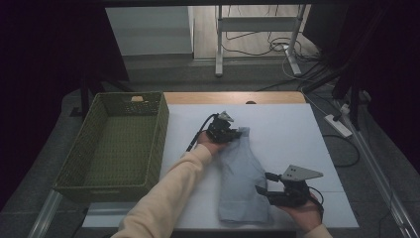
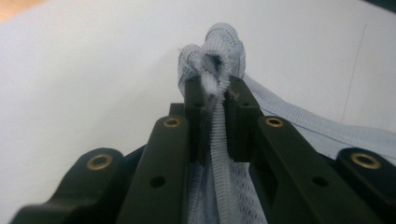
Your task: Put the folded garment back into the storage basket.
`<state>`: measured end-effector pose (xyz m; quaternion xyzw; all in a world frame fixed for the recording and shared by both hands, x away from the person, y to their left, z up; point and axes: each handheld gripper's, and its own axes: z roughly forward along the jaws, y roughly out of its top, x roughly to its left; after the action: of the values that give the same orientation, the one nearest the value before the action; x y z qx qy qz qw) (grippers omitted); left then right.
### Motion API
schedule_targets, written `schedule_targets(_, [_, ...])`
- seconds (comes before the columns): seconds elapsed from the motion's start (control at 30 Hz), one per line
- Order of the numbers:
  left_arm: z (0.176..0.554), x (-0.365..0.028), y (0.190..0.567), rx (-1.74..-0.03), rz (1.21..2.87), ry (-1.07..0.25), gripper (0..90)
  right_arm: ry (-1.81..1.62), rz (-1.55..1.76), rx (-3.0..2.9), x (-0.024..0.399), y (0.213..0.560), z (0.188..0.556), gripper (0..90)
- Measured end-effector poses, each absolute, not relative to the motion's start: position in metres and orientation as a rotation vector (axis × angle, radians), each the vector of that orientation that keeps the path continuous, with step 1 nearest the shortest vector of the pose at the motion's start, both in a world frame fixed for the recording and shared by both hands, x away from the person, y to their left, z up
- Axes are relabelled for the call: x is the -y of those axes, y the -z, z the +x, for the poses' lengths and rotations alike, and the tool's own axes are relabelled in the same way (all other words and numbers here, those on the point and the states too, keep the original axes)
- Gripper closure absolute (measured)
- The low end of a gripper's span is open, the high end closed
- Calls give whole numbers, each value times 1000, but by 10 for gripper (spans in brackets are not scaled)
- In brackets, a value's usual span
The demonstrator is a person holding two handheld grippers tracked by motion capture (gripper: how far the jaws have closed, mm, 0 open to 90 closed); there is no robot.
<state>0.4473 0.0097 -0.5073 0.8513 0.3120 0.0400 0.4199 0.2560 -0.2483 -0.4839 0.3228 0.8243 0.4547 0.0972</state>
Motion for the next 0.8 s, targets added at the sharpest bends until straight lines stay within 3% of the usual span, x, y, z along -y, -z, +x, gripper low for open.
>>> schedule_targets(0.33, [457, -34, 491, -831, 2075, -134, 806, -1340, 1026, -2424, 250, 485, 257, 332])
schedule_targets(0.8, [458, -37, 489, -837, 2074, -139, 806, -1218, 1223, -2497, 255, 502, 258, 315])
